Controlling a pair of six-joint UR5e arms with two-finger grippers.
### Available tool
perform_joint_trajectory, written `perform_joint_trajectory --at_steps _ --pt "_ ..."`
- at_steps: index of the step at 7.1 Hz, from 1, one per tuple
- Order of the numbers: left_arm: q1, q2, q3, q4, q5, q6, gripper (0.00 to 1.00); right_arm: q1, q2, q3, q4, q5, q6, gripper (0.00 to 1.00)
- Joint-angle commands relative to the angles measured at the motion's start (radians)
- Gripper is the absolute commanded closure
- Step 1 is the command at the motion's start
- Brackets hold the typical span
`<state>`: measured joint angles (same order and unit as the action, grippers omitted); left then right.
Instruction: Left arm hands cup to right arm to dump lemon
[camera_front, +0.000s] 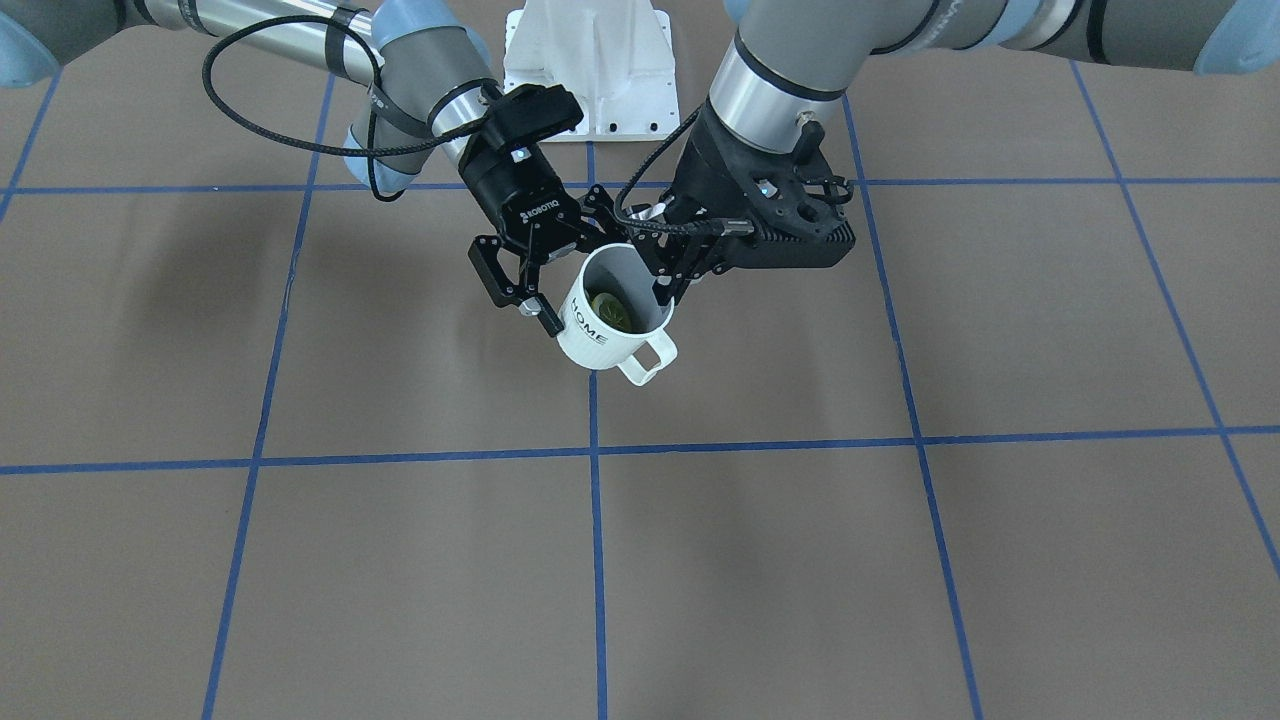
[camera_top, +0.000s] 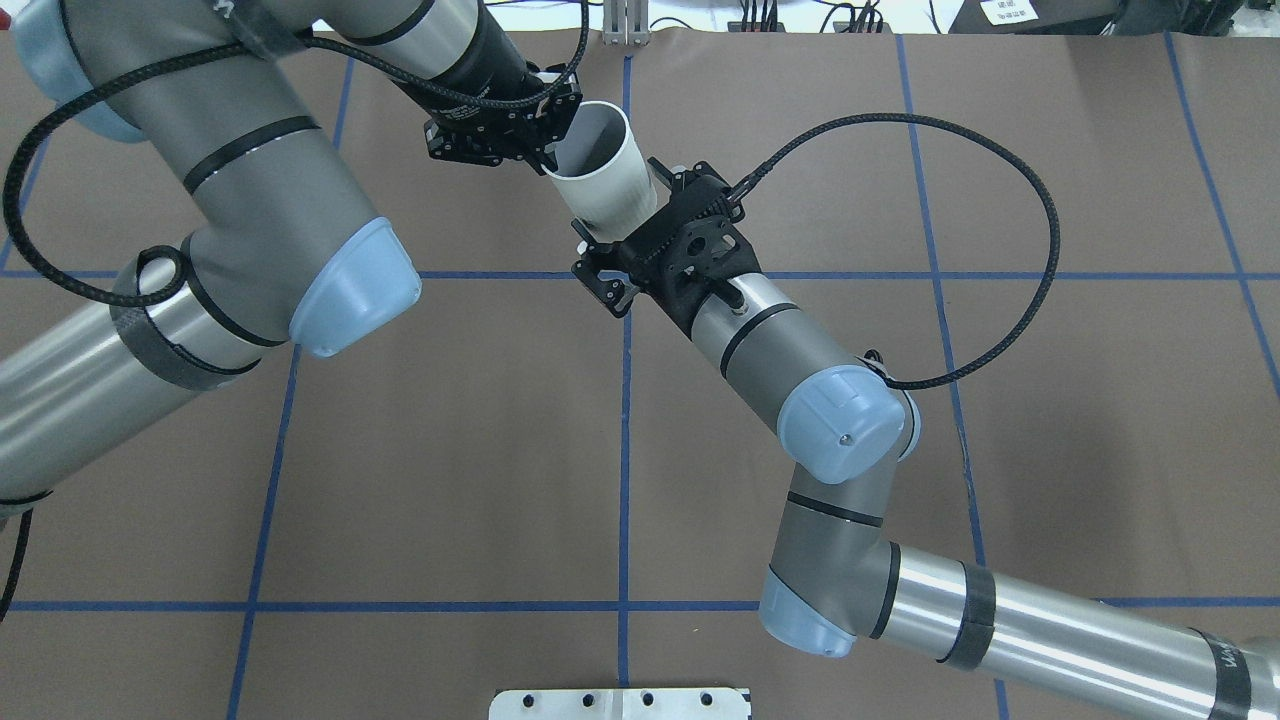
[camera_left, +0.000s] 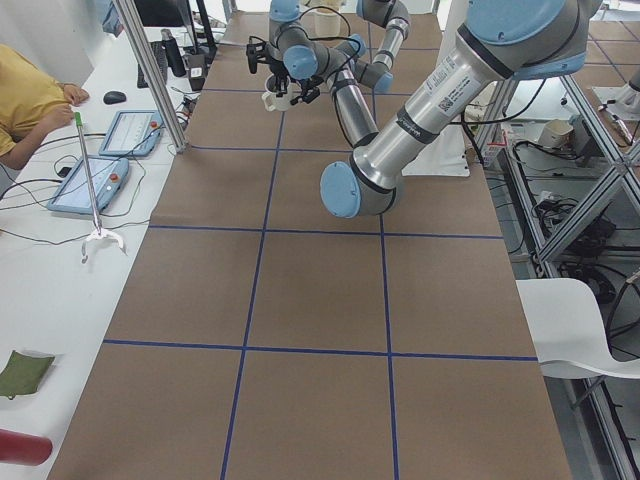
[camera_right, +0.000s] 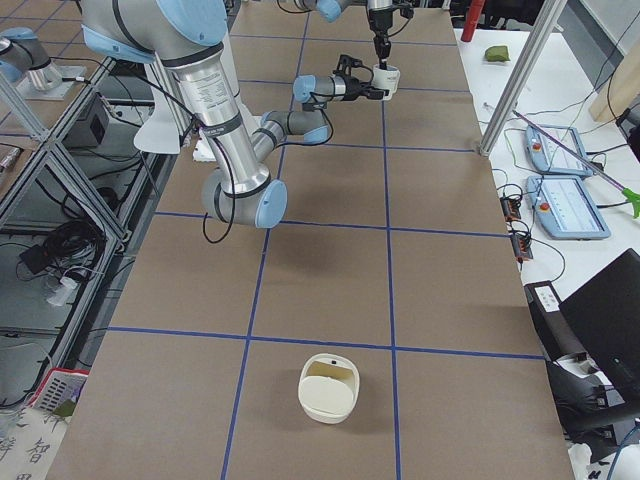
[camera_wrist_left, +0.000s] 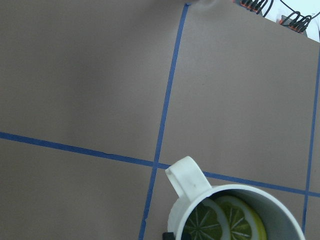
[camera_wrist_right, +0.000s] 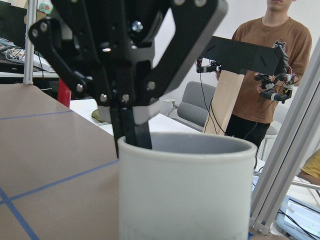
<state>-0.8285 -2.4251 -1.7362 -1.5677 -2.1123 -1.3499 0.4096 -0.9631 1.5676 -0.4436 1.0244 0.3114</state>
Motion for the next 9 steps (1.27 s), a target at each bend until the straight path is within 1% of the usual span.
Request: perform_joint_trajectory --at_steps 1,2,9 --pt "0.008 0.0 -0.006 0.0 0.0 0.0 1.0 0.0 0.0 -0.001 -0.001 -0.015 0.0 0.06" --pt "0.015 0.0 -0.019 0.0 -0.002 0.0 1.0 0.0 -0.002 -0.001 -0.001 -0.017 0.0 0.06" --pt "0.02 -0.002 -0.022 0.0 -0.005 0.0 1.0 0.0 -0.006 -0.001 -0.001 -0.017 -0.005 0.06"
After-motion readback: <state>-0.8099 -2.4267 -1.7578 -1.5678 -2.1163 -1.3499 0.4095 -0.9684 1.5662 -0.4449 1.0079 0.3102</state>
